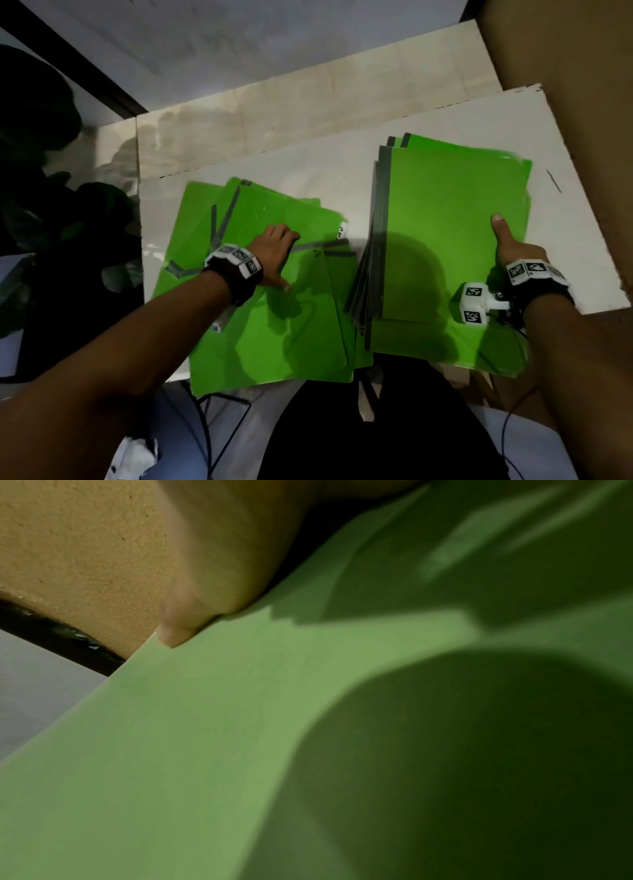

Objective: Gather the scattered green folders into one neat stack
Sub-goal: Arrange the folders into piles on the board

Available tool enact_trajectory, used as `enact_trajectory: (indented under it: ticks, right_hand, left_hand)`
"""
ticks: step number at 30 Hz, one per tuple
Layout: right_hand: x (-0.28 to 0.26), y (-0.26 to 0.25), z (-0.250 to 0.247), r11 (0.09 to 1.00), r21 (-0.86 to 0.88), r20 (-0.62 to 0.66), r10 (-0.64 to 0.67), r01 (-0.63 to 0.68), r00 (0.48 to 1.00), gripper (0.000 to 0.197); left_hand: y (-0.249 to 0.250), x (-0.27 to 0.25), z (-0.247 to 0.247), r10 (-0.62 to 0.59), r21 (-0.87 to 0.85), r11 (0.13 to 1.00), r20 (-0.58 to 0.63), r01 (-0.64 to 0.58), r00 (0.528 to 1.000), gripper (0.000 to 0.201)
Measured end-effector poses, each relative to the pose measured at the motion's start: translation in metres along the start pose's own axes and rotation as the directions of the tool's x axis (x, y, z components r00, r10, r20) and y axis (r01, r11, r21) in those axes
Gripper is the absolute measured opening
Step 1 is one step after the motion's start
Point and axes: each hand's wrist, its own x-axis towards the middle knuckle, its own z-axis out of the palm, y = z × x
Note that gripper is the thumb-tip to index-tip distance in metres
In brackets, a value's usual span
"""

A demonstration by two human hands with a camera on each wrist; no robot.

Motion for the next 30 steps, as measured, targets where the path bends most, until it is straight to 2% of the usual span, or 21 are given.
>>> enact_trajectory:
  ticks: [2, 5, 9, 11, 13, 16, 19, 21, 23, 25, 28, 30]
  right_hand:
    - [0.0, 0.001, 0.0, 1.0, 0.013, -0.012, 0.009, -0.009, 1.0, 0.12]
    - [0.001, 0.002, 0.0, 1.0, 0.024, -0.018, -0.003, 0.003, 1.0, 0.118]
    - [0.003, 0.003, 0.0, 1.0, 0.021, -0.023, -0.001, 0.002, 1.0, 0.116]
    - [0.004, 0.003, 0.0, 1.0, 0.02, -0.017, -0.002, 0.002, 1.0, 0.114]
    - [0.005, 0.003, 0.001, 1.0, 0.022, -0.01, 0.006, -0.005, 1.0, 0.115]
    - [0.006, 0.004, 0.0, 1.0, 0.029, -0.003, 0.002, -0.002, 1.0, 0.116]
    - [0.006, 0.004, -0.001, 0.999, 0.047, 0.018, -0.001, 0.0, 1.0, 0.114]
    - [0.006, 0.004, -0.003, 0.998, 0.064, 0.032, 0.002, -0.004, 0.999, 0.115]
    - [0.005, 0.003, -0.005, 0.997, 0.076, 0.042, -0.001, -0.002, 0.999, 0.112]
    - [0.005, 0.003, -0.006, 0.995, 0.096, 0.05, 0.004, -0.008, 0.999, 0.11]
    - [0.008, 0.004, -0.008, 0.987, 0.157, 0.079, 0.02, -0.033, 0.997, 0.11]
    - [0.009, 0.006, -0.011, 0.978, 0.205, 0.123, 0.016, -0.041, 0.992, 0.103]
  left_hand:
    - [0.009, -0.006, 0.009, -0.036, 0.044, 0.998, -0.015, 0.036, 0.999, 0.109]
    - [0.02, -0.009, 0.014, -0.139, -0.003, 0.99, -0.018, 0.139, 0.99, 0.095]
    - [0.027, -0.002, 0.007, -0.27, 0.02, 0.963, 0.074, 0.269, 0.96, 0.083]
    - [0.025, 0.001, 0.003, -0.266, 0.053, 0.964, 0.127, 0.262, 0.955, 0.079]
    - [0.018, 0.0, -0.003, -0.238, -0.025, 0.969, 0.179, 0.247, 0.954, 0.074]
    - [-0.001, -0.012, -0.019, -0.199, -0.138, 0.964, 0.193, 0.228, 0.961, 0.063]
    - [-0.031, -0.031, -0.057, -0.253, -0.209, 0.936, 0.163, 0.284, 0.954, 0.057]
    - [-0.053, -0.044, -0.097, -0.301, -0.38, 0.874, 0.066, 0.303, 0.951, 0.056]
    - [-0.066, -0.056, -0.138, -0.352, -0.58, 0.771, -0.045, 0.263, 0.935, 0.035]
    - [-0.064, -0.061, -0.169, -0.384, -0.703, 0.689, -0.146, 0.178, 0.912, 0.016]
    - [-0.029, -0.046, -0.178, -0.346, -0.86, 0.509, -0.227, -0.021, 0.91, 0.027]
    - [0.008, -0.02, -0.153, -0.331, -0.906, 0.418, -0.216, -0.063, 0.918, 0.028]
